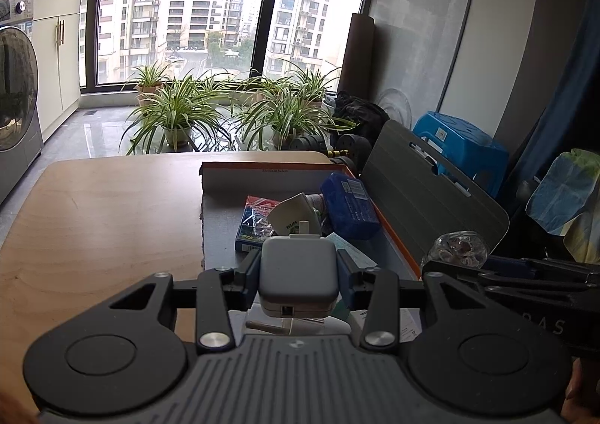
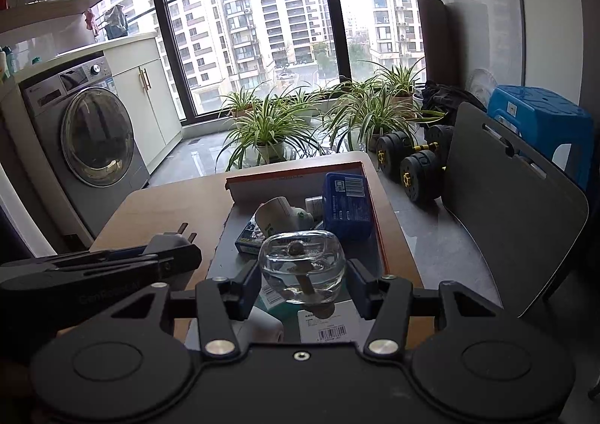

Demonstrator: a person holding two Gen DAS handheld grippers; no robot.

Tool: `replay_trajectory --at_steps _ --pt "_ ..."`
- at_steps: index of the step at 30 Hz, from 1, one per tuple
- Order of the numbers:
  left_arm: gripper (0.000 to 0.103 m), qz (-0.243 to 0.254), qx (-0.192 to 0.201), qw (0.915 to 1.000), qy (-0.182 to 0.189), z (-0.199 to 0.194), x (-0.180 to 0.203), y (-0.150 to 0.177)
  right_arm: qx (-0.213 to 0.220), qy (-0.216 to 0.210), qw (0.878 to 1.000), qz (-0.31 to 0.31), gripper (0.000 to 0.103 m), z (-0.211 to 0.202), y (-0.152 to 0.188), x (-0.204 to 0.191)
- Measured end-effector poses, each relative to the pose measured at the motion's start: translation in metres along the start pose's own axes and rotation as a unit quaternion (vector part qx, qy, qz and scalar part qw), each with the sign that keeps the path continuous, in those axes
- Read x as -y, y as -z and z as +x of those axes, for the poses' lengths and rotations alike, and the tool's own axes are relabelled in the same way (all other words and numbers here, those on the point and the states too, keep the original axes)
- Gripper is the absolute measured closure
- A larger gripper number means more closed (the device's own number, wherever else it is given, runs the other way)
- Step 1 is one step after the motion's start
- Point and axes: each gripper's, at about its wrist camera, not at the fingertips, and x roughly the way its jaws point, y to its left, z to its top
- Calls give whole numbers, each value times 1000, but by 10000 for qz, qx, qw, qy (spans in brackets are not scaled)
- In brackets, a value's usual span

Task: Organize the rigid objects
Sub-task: 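Lower the glass bottle into the tray and open the right tool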

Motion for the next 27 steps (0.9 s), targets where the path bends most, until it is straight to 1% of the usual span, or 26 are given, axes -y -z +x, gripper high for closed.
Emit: replay_trajectory --at_steps 14,27 --pt "61 -41 -59 10000 5 5 -2 3 -81 -15 10000 19 42 8 9 -2" --pt "61 -51 -62 10000 15 8 -2 3 -80 -9 10000 24 42 8 7 -2"
